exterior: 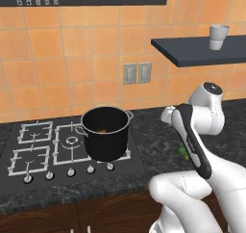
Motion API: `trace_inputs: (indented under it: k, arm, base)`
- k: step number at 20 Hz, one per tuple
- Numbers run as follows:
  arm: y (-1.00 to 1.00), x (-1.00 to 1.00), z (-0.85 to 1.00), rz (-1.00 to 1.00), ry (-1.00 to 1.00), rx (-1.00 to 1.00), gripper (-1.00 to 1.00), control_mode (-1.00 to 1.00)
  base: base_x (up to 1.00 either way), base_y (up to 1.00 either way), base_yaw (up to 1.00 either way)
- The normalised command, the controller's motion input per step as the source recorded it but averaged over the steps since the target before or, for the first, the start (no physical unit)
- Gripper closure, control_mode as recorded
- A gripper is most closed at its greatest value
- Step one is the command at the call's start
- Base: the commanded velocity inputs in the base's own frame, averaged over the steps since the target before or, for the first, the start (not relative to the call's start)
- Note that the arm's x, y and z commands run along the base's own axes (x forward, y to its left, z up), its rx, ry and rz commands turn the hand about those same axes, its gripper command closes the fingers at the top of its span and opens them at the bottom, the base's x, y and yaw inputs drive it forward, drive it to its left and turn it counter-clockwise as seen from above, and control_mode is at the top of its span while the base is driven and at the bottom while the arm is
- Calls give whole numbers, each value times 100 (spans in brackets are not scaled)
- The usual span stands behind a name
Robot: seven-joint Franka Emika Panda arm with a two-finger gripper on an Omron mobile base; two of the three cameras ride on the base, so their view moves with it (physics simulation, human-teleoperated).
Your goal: Put the bell pepper and broccoli in the pot. Retrieve the spatula and lightly stir the vegetables in the pot.
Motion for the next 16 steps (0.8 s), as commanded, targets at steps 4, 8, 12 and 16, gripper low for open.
trace_inputs:
  k: [4,8,12,16]
  arm:
    - [-100,-36,-27,-26,5,13,-100,-100]
    - [-89,-9,-37,-14,0,12,-100,-100]
    - [-41,11,-50,-2,0,8,-100,-100]
    - [-2,21,-48,0,0,2,-100,-100]
  base:
    - [0,0,0]
    - [0,0,0]
    - [0,0,0]
    - [0,0,0]
